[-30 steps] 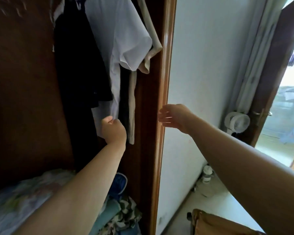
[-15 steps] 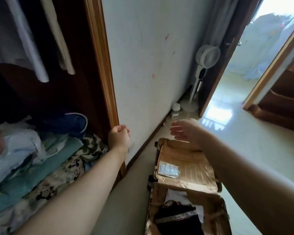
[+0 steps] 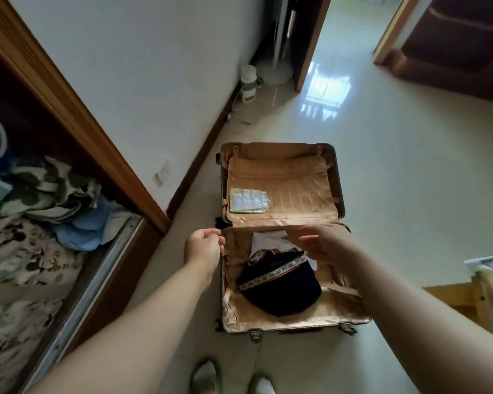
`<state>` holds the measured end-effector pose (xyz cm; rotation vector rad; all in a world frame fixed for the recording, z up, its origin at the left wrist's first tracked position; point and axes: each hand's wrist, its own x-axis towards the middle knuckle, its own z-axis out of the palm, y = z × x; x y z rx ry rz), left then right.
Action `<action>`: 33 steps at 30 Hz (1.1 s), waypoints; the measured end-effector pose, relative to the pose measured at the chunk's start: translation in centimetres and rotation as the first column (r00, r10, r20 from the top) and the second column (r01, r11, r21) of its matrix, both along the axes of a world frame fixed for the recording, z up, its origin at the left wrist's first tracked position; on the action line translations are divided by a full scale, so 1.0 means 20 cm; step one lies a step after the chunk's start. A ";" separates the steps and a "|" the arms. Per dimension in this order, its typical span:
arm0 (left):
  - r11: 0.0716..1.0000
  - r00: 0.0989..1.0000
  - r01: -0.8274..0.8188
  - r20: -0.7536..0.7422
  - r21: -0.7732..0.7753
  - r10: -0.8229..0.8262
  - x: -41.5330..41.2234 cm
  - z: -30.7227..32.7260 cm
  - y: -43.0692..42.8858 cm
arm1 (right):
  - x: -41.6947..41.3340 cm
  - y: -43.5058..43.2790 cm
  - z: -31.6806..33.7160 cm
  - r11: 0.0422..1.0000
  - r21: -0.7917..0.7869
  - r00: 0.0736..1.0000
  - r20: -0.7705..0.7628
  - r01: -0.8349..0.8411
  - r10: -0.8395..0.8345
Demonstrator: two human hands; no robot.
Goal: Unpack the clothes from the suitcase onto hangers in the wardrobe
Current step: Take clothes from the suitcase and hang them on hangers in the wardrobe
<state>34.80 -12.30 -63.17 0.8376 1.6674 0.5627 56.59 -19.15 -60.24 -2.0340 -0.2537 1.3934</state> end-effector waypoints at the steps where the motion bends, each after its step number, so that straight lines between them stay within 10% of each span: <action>1: 1.000 1.000 0.021 -0.005 -0.005 -0.021 0.02 -0.05 -0.01 | 0.01 -0.03 -0.06 1.000 -0.005 1.000 0.003 0.021 -0.021; 23: 0.889 0.878 0.407 -0.180 -0.209 -0.444 0.26 -1.88 -0.15 | 0.04 -0.29 -1.88 0.889 -0.187 0.896 -0.074 0.418 -0.437; 33: 0.673 0.596 0.706 -0.331 -0.218 -0.732 0.42 -2.40 -0.03 | 0.07 -0.30 -2.35 0.879 -0.176 0.894 0.006 0.443 -0.449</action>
